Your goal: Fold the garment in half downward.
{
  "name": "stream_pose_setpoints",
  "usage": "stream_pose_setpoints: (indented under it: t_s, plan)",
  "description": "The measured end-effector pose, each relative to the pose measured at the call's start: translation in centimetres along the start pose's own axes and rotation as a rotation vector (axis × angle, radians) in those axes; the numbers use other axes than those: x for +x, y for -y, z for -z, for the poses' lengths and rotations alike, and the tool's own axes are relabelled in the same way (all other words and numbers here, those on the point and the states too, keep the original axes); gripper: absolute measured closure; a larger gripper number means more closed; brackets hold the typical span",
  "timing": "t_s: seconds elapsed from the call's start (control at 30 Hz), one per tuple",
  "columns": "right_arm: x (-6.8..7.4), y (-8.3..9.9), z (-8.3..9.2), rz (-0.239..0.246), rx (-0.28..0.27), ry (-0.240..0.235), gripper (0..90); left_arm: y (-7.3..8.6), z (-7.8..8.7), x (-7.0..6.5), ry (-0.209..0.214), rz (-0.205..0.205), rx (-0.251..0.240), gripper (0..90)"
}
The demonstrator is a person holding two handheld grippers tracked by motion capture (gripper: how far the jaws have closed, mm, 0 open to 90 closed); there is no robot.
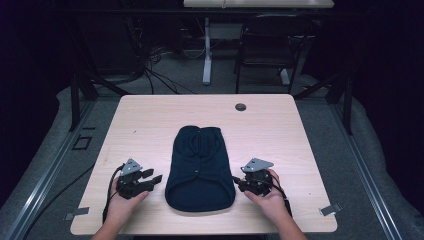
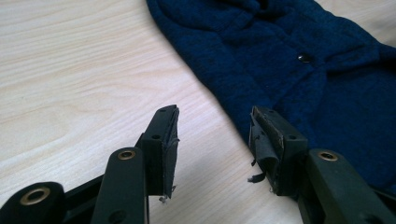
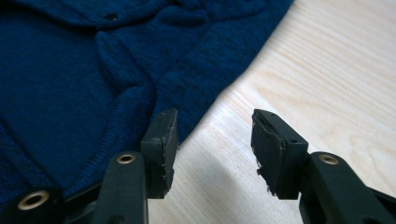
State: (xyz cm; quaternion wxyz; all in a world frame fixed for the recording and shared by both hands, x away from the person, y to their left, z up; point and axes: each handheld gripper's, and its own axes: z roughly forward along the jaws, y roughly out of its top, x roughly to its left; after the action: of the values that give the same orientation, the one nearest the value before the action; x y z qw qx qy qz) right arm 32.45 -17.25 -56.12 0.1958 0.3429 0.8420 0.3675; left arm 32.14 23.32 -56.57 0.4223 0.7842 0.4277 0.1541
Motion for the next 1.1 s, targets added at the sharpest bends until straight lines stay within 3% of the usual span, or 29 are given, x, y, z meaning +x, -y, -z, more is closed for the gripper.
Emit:
stream_pose_setpoints:
  t_s: [0.07,0.13,0.23,0.33,0.43,0.53,0.63,0.67,0.8,0.83,0.97,1.0,1.03,1.07,1.1]
  plan:
    - [0.2,0.0,0.1,0.048,0.006,0.011,54.4,-0.1,0.0,-0.1,0.000,-0.001,-0.002,52.0]
    - [0.2,0.0,0.1,0.056,0.010,0.004,56.1,-0.2,0.0,-0.1,-0.002,0.006,0.003,52.0]
    - [0.2,-0.1,0.2,0.051,0.006,-0.003,57.0,-0.3,0.2,-0.1,-0.003,0.007,0.002,51.9]
    - [-0.3,-0.3,0.0,-0.016,0.002,-0.029,60.6,-0.8,0.4,0.0,0.003,0.010,-0.014,51.8]
    - [-0.4,-0.7,-0.2,-0.030,0.013,-0.044,61.5,-1.3,0.4,0.1,0.008,0.000,-0.009,52.4]
    - [-0.4,-1.1,-0.4,-0.019,0.024,-0.047,61.4,-1.9,0.1,0.2,0.016,-0.015,0.008,52.2]
    - [-0.4,-1.7,-0.6,-0.025,0.031,-0.084,60.2,-2.5,-0.7,0.4,0.028,-0.005,0.028,51.7]
    - [-0.5,-2.3,-0.6,-0.001,0.047,-0.084,59.0,-2.9,-1.1,0.4,0.035,0.002,0.025,50.2]
    - [-0.8,-3.4,-1.0,0.017,0.061,-0.090,57.8,-3.6,-1.9,0.5,0.050,0.018,0.021,48.2]
    - [-1.0,-4.3,-1.3,0.032,0.077,-0.090,53.1,-3.9,-2.2,0.5,0.053,0.021,0.032,47.0]
    - [-1.2,-5.5,-1.9,0.031,0.074,-0.089,48.6,-5.0,-3.2,0.3,0.060,0.010,0.053,46.3]
    - [-1.1,-6.3,-2.4,0.045,0.076,-0.093,47.8,-5.6,-3.6,0.2,0.060,-0.018,0.073,46.7]
    - [-1.1,-6.5,-2.5,0.049,0.072,-0.094,47.4,-5.6,-3.6,0.2,0.060,-0.018,0.073,48.1]
    - [-1.0,-6.8,-2.8,0.049,0.073,-0.098,47.3,-6.2,-4.2,0.0,0.053,-0.051,0.089,50.0]
    - [-1.0,-7.0,-3.1,0.062,0.078,-0.100,47.3,-6.2,-4.2,0.0,0.053,-0.051,0.089,51.8]
